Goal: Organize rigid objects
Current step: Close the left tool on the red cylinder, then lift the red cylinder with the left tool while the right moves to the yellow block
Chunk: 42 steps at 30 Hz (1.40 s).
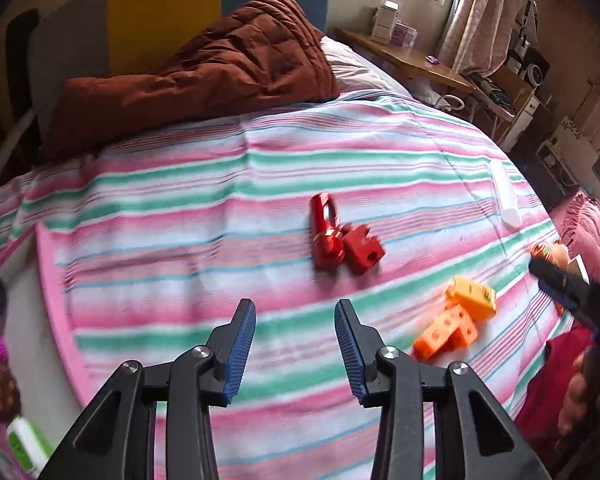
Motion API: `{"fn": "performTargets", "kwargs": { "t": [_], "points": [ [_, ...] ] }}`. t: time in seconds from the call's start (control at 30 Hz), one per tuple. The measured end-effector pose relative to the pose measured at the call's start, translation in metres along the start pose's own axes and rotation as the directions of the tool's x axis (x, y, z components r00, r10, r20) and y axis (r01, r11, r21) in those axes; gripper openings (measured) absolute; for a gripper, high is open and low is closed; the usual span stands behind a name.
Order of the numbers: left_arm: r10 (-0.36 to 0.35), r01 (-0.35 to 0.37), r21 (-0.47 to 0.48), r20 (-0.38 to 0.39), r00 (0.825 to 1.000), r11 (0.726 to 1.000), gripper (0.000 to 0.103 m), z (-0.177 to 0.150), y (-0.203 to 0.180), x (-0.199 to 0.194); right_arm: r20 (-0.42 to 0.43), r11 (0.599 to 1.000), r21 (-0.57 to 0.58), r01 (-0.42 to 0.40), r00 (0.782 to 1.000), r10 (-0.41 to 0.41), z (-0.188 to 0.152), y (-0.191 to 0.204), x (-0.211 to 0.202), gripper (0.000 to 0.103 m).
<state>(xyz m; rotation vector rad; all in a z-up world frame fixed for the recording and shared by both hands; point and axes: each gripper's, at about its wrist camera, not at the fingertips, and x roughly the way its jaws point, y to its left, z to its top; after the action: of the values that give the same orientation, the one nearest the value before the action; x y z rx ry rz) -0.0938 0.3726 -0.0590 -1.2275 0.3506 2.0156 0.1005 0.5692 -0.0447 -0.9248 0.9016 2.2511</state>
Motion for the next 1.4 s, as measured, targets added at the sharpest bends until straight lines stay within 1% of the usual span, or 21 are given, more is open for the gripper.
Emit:
{"fn": "performTargets", "kwargs": {
  "t": [0.2,0.27,0.33,0.43,0.5,0.53,0.57,0.6,0.67,0.77,0.87,1.0,1.1,1.17,1.27,1.4],
  "points": [
    [-0.007,0.007,0.005,-0.022,1.0,1.0,0.041,0.042,-0.014,0.044,-0.004,1.0,-0.004,-0.013,1.0,0.013,0.001,0.001,0.0,0.085],
    [-0.023,0.023,0.001,-0.038,0.999,1.0,0.041,0.052,-0.016,0.058,-0.004,1.0,0.007,-0.016,1.0,0.016,0.002,-0.001,0.0,0.085],
    [-0.013,0.013,0.003,-0.052,0.999,1.0,0.041,0.059,-0.018,0.072,-0.01,1.0,0.015,-0.019,1.0,0.019,0.002,-0.003,0.001,0.085],
    [-0.033,0.033,0.001,-0.068,0.997,0.999,0.041,0.067,-0.017,0.088,-0.022,0.999,0.027,-0.021,1.0,0.022,0.002,-0.004,0.004,0.085],
    [-0.039,0.038,-0.009,-0.096,0.995,0.999,0.041,0.069,-0.014,0.104,-0.023,0.999,0.024,-0.02,1.0,0.021,0.003,-0.004,0.005,0.085],
    [-0.037,0.036,-0.015,-0.109,0.993,0.999,0.032,0.068,-0.012,0.11,-0.021,1.0,0.021,-0.02,1.0,0.02,0.003,-0.004,0.004,0.085],
    [-0.033,0.032,-0.02,-0.099,0.994,0.999,0.028,0.066,-0.008,0.111,-0.018,1.0,0.019,-0.015,1.0,0.015,0.003,-0.004,0.004,0.085],
    [-0.033,0.031,-0.017,-0.087,0.996,0.999,0.025,0.064,-0.006,0.108,-0.018,1.0,0.019,-0.012,1.0,0.012,0.003,-0.005,0.004,0.085],
    [-0.036,0.036,0.005,-0.087,0.996,0.999,0.025,0.058,-0.003,0.103,-0.017,1.0,0.023,-0.01,1.0,0.01,0.004,-0.006,0.005,0.085],
    [0.017,-0.013,0.061,-0.075,0.997,0.998,0.025,0.04,0.001,0.091,-0.011,0.999,0.033,-0.006,1.0,0.007,0.005,-0.008,0.004,0.085],
    [0.032,-0.029,0.056,-0.068,0.997,0.998,0.025,0.019,0.008,0.076,0.006,0.999,0.047,0.003,1.0,-0.003,0.006,-0.013,0.001,0.085],
    [0.066,-0.063,0.055,-0.06,0.996,0.997,0.025,-0.012,0.01,0.057,-0.003,0.996,0.088,-0.003,1.0,0.003,0.007,-0.022,0.002,0.085],
    [0.09,-0.086,0.069,-0.047,0.995,0.994,0.025,-0.034,0.005,0.044,-0.024,0.995,0.098,-0.004,1.0,0.006,0.005,-0.024,0.006,0.085],
    [0.093,-0.09,0.077,-0.033,0.995,0.993,0.025,-0.047,0.003,0.035,-0.036,0.996,0.093,-0.003,0.999,0.006,0.003,-0.022,0.009,0.085],
    [0.086,-0.086,0.054,-0.01,0.996,0.995,0.025,-0.067,0.002,0.022,-0.064,0.997,0.073,-0.006,0.998,0.011,0.0,-0.016,0.016,0.085],
    [0.089,-0.09,0.039,0.037,0.995,0.995,0.025,-0.088,-0.001,0.012,-0.126,0.999,0.047,-0.006,0.992,0.012,-0.009,-0.009,0.03,0.087]
  ]
}}
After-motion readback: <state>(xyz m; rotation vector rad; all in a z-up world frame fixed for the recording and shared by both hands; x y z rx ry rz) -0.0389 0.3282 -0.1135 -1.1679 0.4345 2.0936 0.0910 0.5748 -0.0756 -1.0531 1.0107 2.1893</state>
